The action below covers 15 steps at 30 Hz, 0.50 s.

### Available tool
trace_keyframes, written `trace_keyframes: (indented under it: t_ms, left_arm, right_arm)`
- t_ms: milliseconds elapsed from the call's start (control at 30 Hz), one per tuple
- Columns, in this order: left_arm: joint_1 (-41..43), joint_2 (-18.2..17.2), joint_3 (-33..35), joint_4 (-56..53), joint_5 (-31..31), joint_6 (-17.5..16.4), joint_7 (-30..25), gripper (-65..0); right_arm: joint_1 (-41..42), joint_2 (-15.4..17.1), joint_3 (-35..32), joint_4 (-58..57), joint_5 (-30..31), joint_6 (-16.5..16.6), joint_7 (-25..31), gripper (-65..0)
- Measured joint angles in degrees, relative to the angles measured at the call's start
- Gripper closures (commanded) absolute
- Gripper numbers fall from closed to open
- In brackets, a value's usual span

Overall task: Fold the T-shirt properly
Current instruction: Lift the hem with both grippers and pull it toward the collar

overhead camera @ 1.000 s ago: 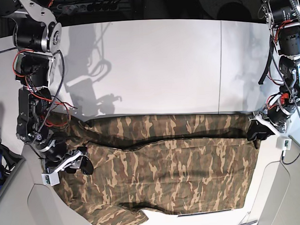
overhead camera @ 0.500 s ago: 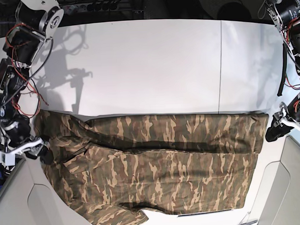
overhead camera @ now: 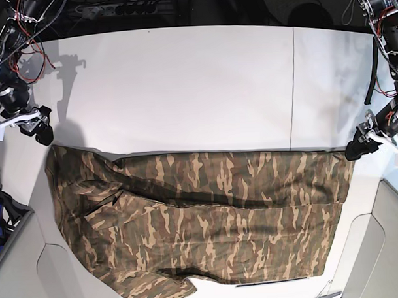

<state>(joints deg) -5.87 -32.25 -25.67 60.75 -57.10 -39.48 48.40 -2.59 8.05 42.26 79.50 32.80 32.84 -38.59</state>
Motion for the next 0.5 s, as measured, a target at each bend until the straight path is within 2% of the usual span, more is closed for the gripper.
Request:
trace_keyframes:
  t_ms: [133, 267, 500]
  left_arm:
    - [0.04, 0.48, -0.02, 0.00, 0.11, 0.00, -0.20, -39.2]
    - [0.17, 1.99, 0.00, 0.00, 2.80, 0.00, -0.57, -39.2]
    - [0.28, 2.80, -0.04, -0.02, 9.31, 0.00, -6.91, -39.2]
  right_arm:
    - [-0.44, 0.00, -0.02, -0.09, 0.04, -0.02, 0.02, -39.0]
    - [-0.42, 0.00, -1.14, -0.61, 0.02, -0.02, 0.96, -39.0]
    - [-0.28, -0.17, -5.09, -2.89, -1.05, -0.33, 4.81, -39.0]
